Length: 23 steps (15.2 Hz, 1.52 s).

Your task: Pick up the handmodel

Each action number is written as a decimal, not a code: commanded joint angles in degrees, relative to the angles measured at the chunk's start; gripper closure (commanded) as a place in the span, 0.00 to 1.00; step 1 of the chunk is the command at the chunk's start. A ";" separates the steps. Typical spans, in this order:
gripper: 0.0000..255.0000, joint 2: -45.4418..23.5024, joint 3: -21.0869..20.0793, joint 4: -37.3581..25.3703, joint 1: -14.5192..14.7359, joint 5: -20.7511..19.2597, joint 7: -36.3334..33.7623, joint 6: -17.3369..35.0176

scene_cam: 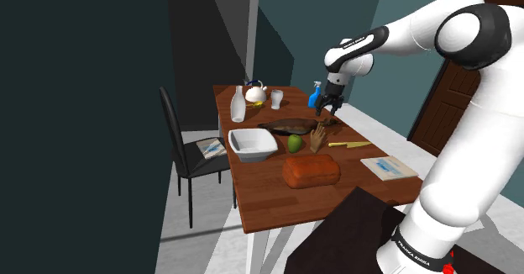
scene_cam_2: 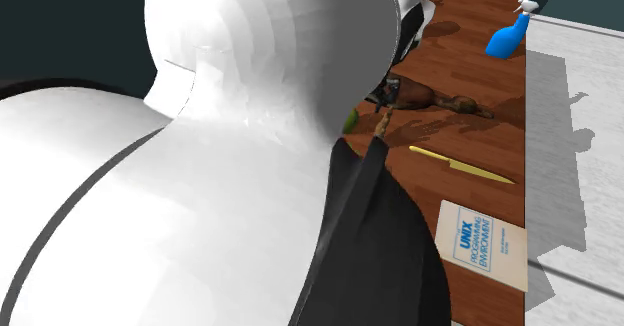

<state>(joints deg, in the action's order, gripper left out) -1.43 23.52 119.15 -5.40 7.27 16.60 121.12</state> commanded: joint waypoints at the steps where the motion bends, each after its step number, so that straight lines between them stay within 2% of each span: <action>1: 0.00 -4.13 0.67 -2.07 -0.84 2.01 1.99 1.05; 11: 0.00 -25.92 0.37 -18.75 -8.76 11.53 9.93 1.14; 20: 0.00 -29.20 -0.74 -17.55 -9.47 13.40 11.36 5.33; 21: 1.00 -29.12 -0.73 -17.44 -9.45 13.38 11.37 5.36; 23: 1.00 -29.13 -0.73 -17.48 -9.45 13.37 11.35 5.33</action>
<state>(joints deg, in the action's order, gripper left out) -30.53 22.80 101.65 -14.84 20.63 27.94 126.41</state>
